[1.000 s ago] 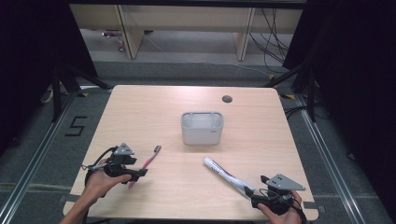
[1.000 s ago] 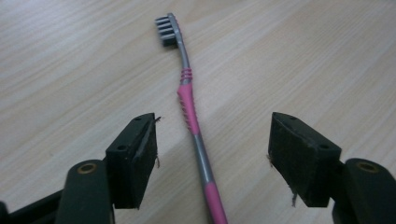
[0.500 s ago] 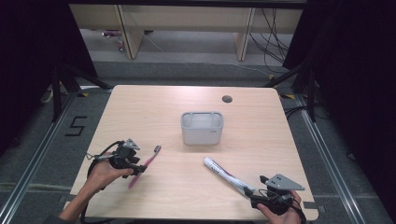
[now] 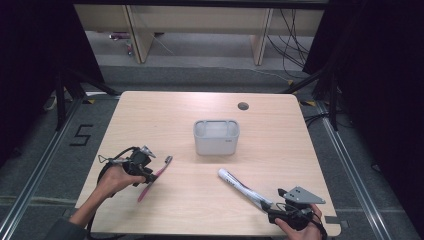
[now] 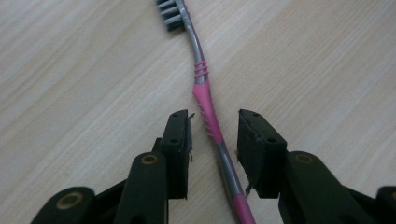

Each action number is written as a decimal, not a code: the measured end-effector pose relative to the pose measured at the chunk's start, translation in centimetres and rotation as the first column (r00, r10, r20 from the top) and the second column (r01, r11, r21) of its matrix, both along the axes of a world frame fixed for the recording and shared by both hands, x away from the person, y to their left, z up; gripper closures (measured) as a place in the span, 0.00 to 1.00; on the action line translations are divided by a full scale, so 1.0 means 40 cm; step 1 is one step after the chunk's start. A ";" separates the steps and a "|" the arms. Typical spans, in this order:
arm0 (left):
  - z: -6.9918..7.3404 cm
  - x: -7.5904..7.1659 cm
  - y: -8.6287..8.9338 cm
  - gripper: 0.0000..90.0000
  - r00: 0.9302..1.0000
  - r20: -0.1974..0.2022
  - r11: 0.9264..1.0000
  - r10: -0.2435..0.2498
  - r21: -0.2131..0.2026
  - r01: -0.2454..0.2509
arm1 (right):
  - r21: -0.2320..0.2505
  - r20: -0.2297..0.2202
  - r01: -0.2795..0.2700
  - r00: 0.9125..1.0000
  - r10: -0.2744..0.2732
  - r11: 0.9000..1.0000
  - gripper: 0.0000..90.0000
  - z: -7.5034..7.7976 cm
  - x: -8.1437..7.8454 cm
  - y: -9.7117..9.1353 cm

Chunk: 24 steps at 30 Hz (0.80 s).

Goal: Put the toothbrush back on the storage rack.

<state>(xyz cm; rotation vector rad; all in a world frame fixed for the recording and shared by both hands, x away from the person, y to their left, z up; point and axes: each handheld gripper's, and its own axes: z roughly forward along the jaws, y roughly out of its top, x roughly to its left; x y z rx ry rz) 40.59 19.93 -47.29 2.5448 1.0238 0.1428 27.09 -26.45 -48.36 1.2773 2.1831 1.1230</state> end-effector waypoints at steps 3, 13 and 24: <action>-0.002 0.010 -0.010 0.74 1.000 -0.009 1.000 -0.008 0.016 0.008 | 0.009 -0.010 0.004 1.000 -0.004 1.000 0.28 0.000 -0.002 0.001; -0.008 0.030 -0.024 0.74 0.998 -0.056 0.998 -0.006 0.058 0.009 | -0.017 0.028 -0.010 1.000 0.010 1.000 0.28 0.002 0.004 -0.012; -0.018 0.049 -0.024 0.83 0.995 -0.103 0.996 -0.013 0.084 0.022 | -0.012 0.030 -0.007 1.000 0.007 1.000 0.28 0.003 0.004 -0.012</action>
